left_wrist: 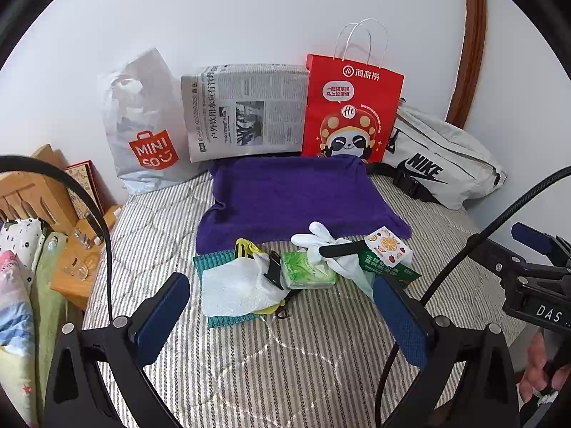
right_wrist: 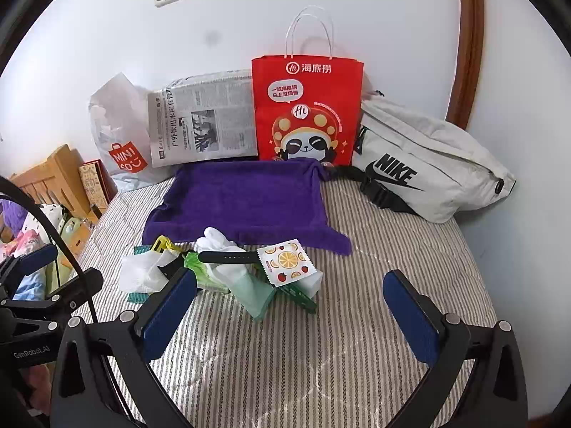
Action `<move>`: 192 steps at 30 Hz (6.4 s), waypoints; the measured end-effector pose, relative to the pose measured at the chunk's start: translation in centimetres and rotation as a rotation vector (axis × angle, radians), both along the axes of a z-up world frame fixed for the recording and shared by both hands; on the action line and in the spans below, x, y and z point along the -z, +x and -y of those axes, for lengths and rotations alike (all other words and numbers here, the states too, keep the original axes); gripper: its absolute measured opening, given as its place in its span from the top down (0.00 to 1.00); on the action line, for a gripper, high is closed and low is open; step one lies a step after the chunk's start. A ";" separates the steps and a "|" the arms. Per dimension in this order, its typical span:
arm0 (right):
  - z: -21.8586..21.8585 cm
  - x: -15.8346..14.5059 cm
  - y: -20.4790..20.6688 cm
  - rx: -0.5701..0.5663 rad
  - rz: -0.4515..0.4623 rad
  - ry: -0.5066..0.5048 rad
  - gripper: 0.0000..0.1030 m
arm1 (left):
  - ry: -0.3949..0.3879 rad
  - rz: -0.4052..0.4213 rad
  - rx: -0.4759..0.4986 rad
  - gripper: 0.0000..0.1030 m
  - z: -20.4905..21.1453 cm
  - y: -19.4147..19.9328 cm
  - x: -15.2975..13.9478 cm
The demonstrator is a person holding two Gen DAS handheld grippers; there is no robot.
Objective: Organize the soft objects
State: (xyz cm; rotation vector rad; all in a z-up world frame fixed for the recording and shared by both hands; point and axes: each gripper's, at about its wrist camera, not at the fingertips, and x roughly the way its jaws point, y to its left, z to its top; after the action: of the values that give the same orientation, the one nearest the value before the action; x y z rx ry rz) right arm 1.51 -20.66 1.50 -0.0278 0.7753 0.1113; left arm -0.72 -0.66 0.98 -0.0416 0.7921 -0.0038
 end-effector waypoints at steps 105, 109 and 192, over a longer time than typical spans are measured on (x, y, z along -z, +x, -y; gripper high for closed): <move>-0.5 8.8 4.0 0.011 -0.135 -0.065 0.00 | 0.040 -0.100 -0.034 0.00 -5.8 4.5 9.4; -0.8 10.0 4.7 0.008 -0.171 -0.073 0.00 | 0.026 -0.098 -0.016 0.00 -6.0 5.3 10.4; -1.6 13.8 12.2 -0.231 -0.212 0.011 0.40 | -0.041 -0.172 0.088 0.88 -9.1 9.6 13.7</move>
State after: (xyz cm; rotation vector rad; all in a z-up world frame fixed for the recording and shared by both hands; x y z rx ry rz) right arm 13.73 -19.08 -12.34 -0.0968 0.9815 0.3423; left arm 8.92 8.40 -12.74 -0.0463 0.9659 -0.1014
